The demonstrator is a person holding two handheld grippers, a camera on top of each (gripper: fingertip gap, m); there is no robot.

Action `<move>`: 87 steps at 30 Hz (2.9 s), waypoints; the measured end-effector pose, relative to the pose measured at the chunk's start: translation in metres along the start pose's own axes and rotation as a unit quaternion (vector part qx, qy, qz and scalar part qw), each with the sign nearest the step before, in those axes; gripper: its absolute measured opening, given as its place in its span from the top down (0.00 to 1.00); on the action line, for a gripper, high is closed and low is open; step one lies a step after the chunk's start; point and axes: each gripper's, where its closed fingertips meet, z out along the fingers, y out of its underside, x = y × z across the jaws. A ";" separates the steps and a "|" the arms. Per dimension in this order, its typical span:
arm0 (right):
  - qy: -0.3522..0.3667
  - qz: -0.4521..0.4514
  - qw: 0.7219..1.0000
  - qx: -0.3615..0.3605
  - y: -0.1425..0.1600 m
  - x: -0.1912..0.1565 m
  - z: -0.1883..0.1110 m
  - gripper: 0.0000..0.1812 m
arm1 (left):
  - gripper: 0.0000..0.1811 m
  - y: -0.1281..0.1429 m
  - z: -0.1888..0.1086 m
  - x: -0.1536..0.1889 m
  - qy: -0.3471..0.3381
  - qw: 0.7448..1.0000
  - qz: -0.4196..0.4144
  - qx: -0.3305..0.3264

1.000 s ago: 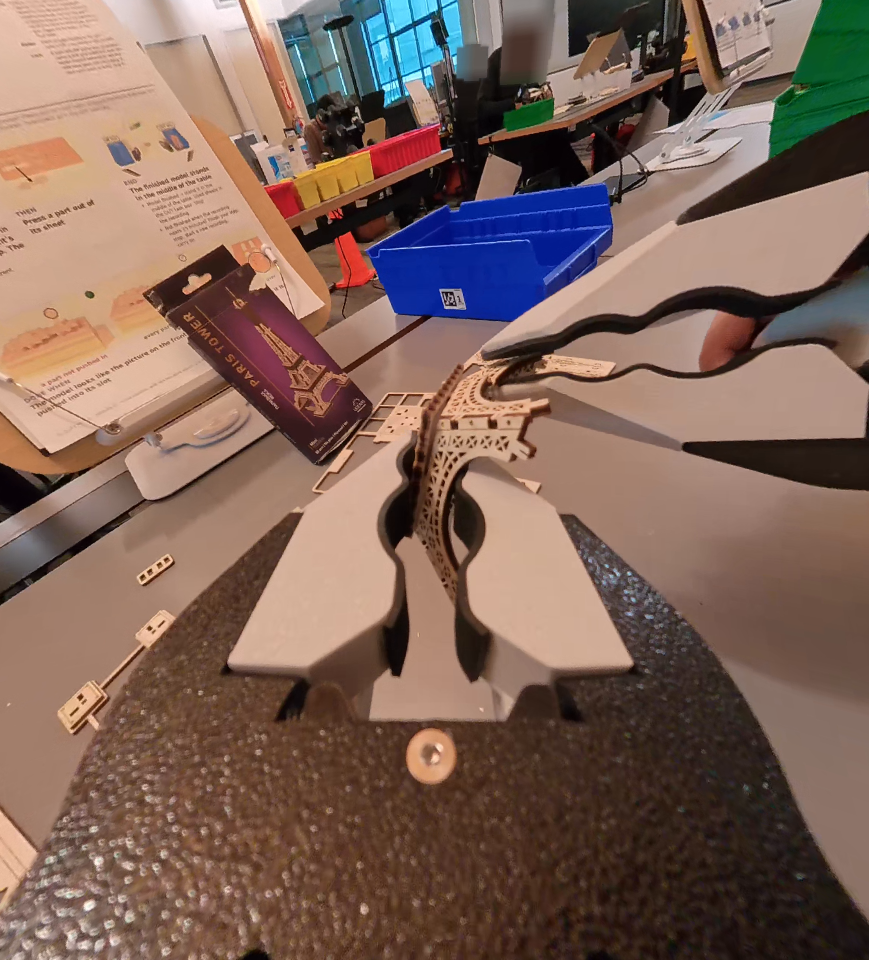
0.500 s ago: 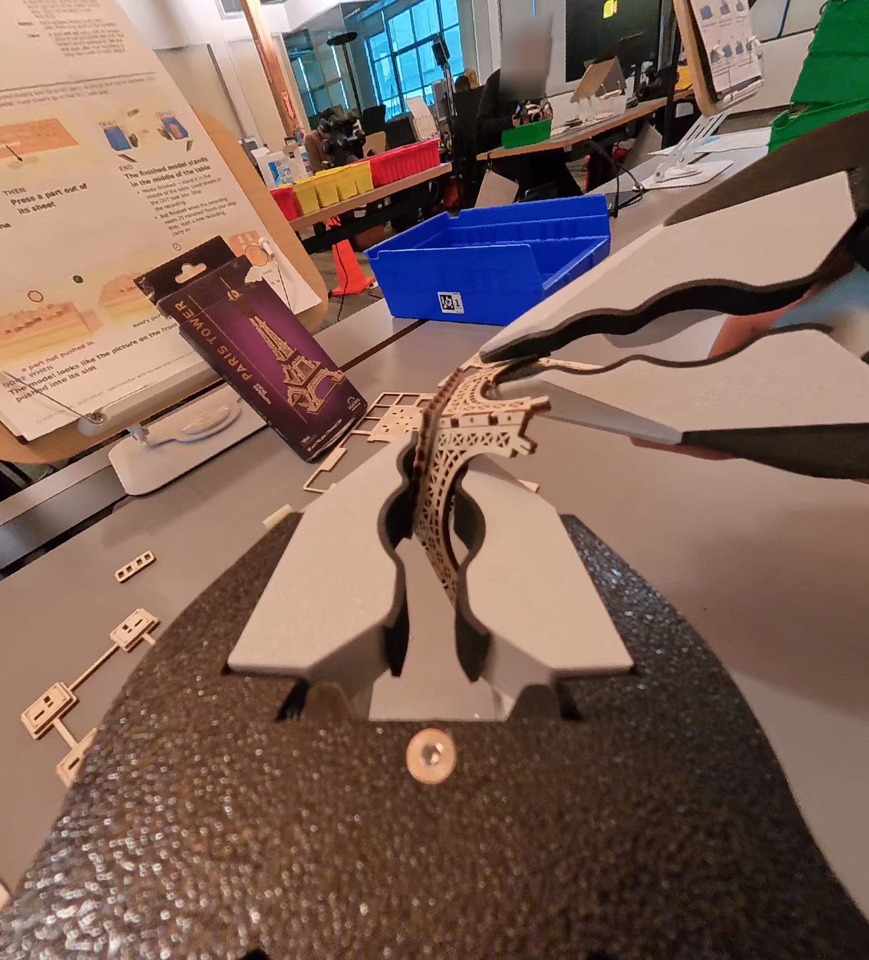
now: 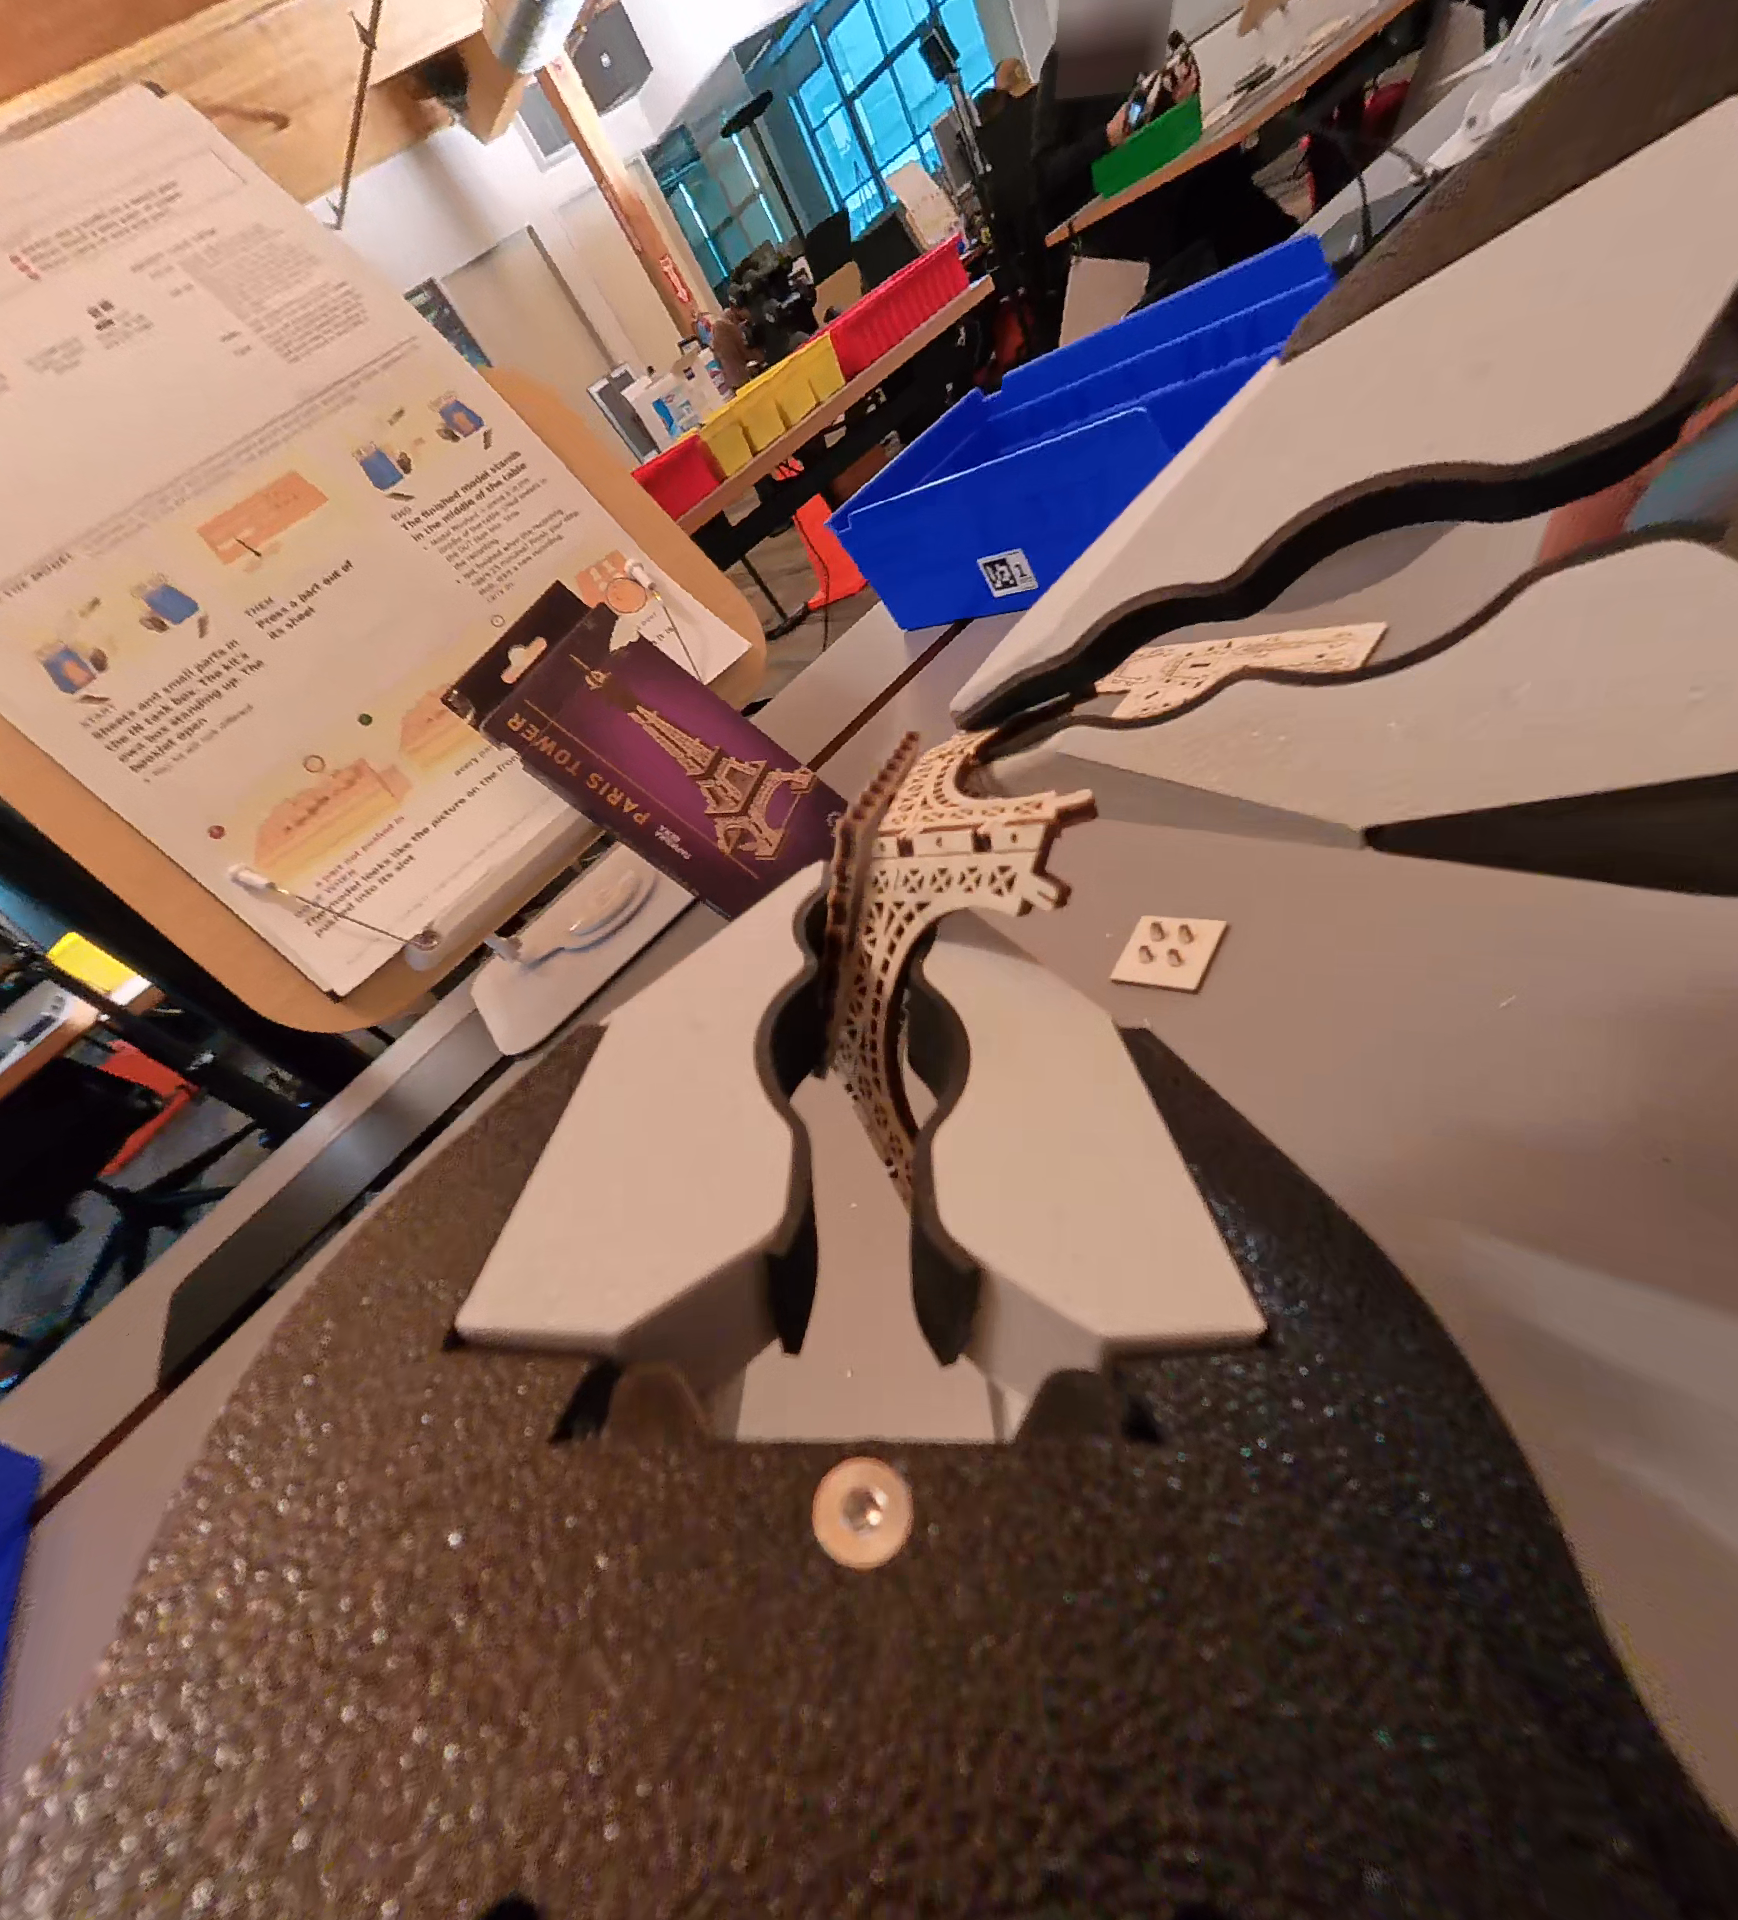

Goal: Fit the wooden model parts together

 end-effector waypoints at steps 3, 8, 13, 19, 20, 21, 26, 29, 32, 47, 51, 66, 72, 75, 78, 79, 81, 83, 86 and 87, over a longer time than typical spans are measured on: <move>-0.004 0.015 1.000 0.006 0.000 -0.001 0.001 0.98 | 0.97 0.000 0.000 -0.002 -0.008 1.000 0.013 -0.003; 0.014 0.025 0.999 0.024 -0.002 0.006 0.000 0.89 | 0.97 -0.001 -0.001 -0.004 -0.015 1.000 0.017 0.003; 0.010 0.011 0.999 0.037 -0.004 0.008 -0.002 0.87 | 0.97 -0.008 -0.005 0.000 0.003 0.999 0.021 0.029; 0.011 0.023 0.997 0.069 -0.015 0.009 -0.005 0.84 | 0.97 -0.021 -0.011 0.004 0.042 0.996 -0.015 0.082; 0.005 0.040 0.996 0.079 -0.018 0.009 -0.007 0.83 | 0.97 -0.023 -0.013 0.003 0.054 0.994 -0.034 0.094; -0.001 0.060 0.994 0.088 -0.020 0.011 -0.009 0.80 | 0.97 -0.026 -0.015 0.001 0.066 0.990 -0.056 0.108; -0.096 0.143 0.975 0.143 -0.045 0.007 -0.024 0.75 | 0.97 -0.046 -0.038 -0.004 0.147 0.957 -0.121 0.220; -0.145 0.177 0.958 0.172 -0.061 0.004 -0.036 0.75 | 0.97 -0.055 -0.056 -0.005 0.214 0.918 -0.166 0.291; -0.176 0.196 0.942 0.207 -0.078 0.003 -0.049 0.78 | 0.97 -0.060 -0.072 -0.006 0.269 0.877 -0.201 0.345; -0.215 0.193 0.931 0.225 -0.093 -0.015 -0.053 0.89 | 0.97 -0.068 -0.093 0.007 0.351 0.814 -0.246 0.392; -0.233 0.185 0.928 0.224 -0.092 -0.018 -0.055 0.93 | 0.97 -0.069 -0.092 0.009 0.357 0.816 -0.246 0.383; -0.266 0.241 0.902 0.241 -0.096 -0.013 -0.061 0.92 | 0.97 -0.073 -0.092 0.013 0.403 0.769 -0.323 0.375; -0.303 0.306 0.868 0.249 -0.094 -0.008 -0.066 0.91 | 0.97 -0.071 -0.090 0.017 0.411 0.775 -0.313 0.363; -0.305 0.302 0.871 0.240 -0.091 -0.009 -0.065 0.89 | 0.97 -0.069 -0.090 0.019 0.414 0.779 -0.304 0.360; -0.305 0.294 0.876 0.231 -0.088 -0.010 -0.065 0.86 | 0.97 -0.068 -0.089 0.021 0.418 0.782 -0.294 0.357; -0.308 0.293 0.876 0.228 -0.088 -0.012 -0.065 0.87 | 0.97 -0.067 -0.089 0.022 0.418 0.784 -0.291 0.354; -0.313 0.288 0.877 0.225 -0.087 -0.014 -0.065 0.89 | 0.97 -0.066 -0.087 0.024 0.419 0.788 -0.287 0.348; -0.318 0.284 0.876 0.227 -0.088 -0.017 -0.066 0.93 | 0.97 -0.066 -0.086 0.024 0.420 0.789 -0.288 0.345; -0.309 0.267 0.885 0.223 -0.087 -0.017 -0.065 0.93 | 0.97 -0.064 -0.085 0.024 0.418 0.791 -0.289 0.340; -0.305 0.260 0.889 0.221 -0.086 -0.017 -0.064 0.93 | 0.97 -0.064 -0.084 0.023 0.416 0.793 -0.288 0.338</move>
